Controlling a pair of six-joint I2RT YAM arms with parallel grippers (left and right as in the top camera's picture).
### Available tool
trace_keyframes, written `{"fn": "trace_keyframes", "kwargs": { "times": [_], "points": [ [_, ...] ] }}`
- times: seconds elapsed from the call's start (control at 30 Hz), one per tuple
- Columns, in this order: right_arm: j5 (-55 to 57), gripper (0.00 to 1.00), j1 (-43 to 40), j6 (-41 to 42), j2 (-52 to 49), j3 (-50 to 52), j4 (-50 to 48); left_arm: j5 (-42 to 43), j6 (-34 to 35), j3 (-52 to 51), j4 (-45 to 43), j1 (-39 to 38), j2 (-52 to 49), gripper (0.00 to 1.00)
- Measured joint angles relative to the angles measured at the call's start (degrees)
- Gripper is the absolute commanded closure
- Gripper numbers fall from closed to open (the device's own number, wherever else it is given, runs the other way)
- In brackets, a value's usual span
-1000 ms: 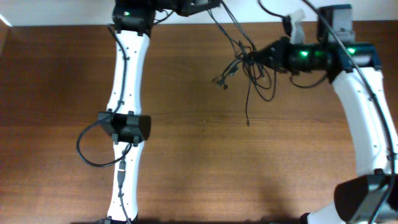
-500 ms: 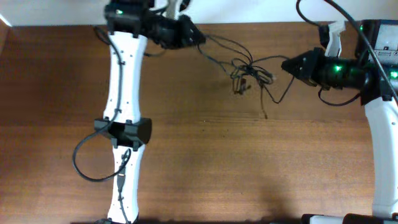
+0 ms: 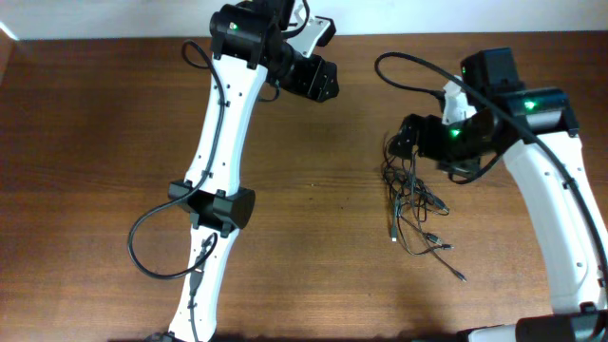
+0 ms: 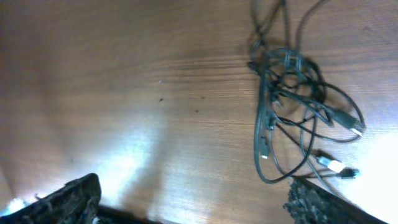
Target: Untangle cables
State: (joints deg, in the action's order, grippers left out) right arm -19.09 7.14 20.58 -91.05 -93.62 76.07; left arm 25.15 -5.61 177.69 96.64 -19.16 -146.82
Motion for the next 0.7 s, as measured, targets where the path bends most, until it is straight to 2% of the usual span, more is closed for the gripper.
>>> {"fn": "trace_keyframes", "kwargs": {
  "times": [0.07,0.13,0.23,0.33,0.43,0.6,0.7],
  "points": [
    [2.8,0.01,-3.5,0.0,0.0,0.0,1.2,-0.2,-0.6,-0.7,0.0,0.2,0.0,0.28],
    [4.6,0.01,-9.0,-0.1,0.0,0.0,2.3,-0.2,-1.1,-2.9,-0.1,-0.1,0.1,0.36],
    [6.0,0.01,-15.8,-1.1,0.0,0.0,3.0,0.1,-2.3,-11.2,-0.5,-2.7,0.3,0.48],
    [6.4,0.01,-19.7,-2.4,0.0,0.0,3.4,4.5,-4.5,-22.9,-6.7,-7.1,0.1,0.5],
    [6.5,0.01,-20.5,-3.2,0.0,0.0,4.3,7.6,-5.3,-30.1,-14.2,-12.2,0.0,0.55],
    [6.6,0.01,-20.5,-3.9,0.0,0.0,5.2,8.9,-5.6,-32.1,-21.2,-20.9,0.0,0.61],
    [6.6,0.01,-20.5,-4.5,0.0,0.0,5.4,8.2,-6.1,-34.4,-22.6,-23.4,0.0,0.54]
  ]
}}
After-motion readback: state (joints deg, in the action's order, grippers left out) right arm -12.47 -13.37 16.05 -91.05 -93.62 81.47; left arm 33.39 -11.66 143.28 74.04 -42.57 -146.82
